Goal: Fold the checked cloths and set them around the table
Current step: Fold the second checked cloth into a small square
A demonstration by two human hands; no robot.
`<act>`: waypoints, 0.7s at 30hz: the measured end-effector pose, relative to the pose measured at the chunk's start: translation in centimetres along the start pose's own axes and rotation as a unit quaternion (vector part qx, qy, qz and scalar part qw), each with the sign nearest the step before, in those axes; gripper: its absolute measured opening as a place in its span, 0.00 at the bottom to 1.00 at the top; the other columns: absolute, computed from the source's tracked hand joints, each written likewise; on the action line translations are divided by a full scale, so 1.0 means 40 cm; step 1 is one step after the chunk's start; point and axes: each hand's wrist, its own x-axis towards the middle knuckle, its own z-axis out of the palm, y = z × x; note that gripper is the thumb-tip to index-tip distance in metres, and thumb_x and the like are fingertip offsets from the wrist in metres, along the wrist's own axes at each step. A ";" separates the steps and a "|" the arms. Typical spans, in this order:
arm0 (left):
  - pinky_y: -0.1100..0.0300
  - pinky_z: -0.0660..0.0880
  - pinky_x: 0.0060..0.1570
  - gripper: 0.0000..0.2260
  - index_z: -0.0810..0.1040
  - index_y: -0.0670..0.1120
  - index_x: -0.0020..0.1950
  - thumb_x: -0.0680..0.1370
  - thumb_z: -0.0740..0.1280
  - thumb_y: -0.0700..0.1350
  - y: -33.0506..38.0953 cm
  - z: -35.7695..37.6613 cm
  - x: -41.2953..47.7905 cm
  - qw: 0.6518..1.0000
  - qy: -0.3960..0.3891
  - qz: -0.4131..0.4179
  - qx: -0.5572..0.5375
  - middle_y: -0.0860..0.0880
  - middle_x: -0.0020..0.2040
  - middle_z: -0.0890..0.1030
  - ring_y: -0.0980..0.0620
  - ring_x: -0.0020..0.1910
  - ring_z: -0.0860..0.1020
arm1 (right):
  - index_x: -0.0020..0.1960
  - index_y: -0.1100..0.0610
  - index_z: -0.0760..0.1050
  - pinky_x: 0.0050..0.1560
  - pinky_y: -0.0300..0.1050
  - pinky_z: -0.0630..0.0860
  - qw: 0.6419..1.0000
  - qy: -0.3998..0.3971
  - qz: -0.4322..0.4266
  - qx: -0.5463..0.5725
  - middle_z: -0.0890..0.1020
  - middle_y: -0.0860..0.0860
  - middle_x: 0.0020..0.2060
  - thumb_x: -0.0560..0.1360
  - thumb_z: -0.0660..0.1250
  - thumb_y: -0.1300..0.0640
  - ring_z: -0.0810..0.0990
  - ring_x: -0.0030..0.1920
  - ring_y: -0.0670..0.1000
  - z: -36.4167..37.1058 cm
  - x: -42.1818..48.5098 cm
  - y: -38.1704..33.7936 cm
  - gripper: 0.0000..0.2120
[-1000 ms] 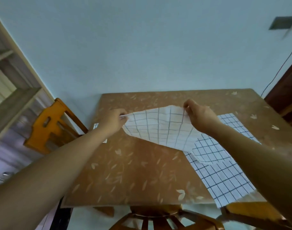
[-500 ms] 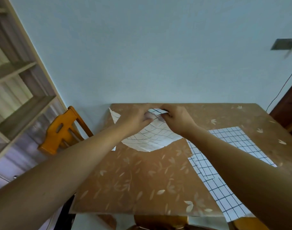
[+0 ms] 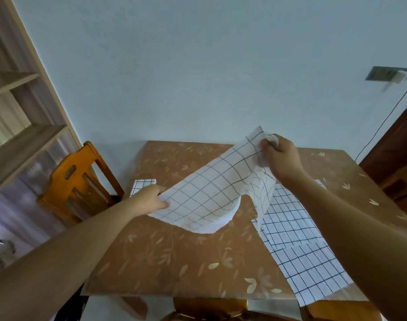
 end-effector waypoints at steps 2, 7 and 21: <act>0.58 0.73 0.54 0.21 0.75 0.44 0.72 0.80 0.70 0.49 -0.006 0.020 0.005 1.000 0.001 0.003 -0.025 0.47 0.66 0.79 0.51 0.55 0.76 | 0.45 0.65 0.73 0.40 0.47 0.72 1.000 0.009 0.011 -0.020 0.76 0.54 0.37 0.81 0.60 0.55 0.73 0.38 0.51 -0.017 0.002 0.020 0.14; 0.57 0.70 0.57 0.18 0.76 0.43 0.70 0.81 0.70 0.45 -0.016 0.004 0.028 0.989 0.063 -0.026 -0.127 0.47 0.67 0.75 0.44 0.68 0.74 | 0.40 0.59 0.70 0.35 0.46 0.67 0.987 0.000 0.040 -0.153 0.75 0.53 0.33 0.85 0.58 0.51 0.73 0.36 0.55 -0.062 0.009 0.083 0.18; 0.54 0.69 0.38 0.13 0.74 0.44 0.40 0.84 0.64 0.46 0.044 0.008 0.076 0.971 0.118 -0.059 -0.201 0.44 0.35 0.71 0.42 0.37 0.73 | 0.42 0.62 0.74 0.43 0.50 0.75 0.964 -0.068 0.140 -0.214 0.80 0.58 0.36 0.85 0.56 0.49 0.81 0.43 0.62 -0.013 -0.004 0.198 0.21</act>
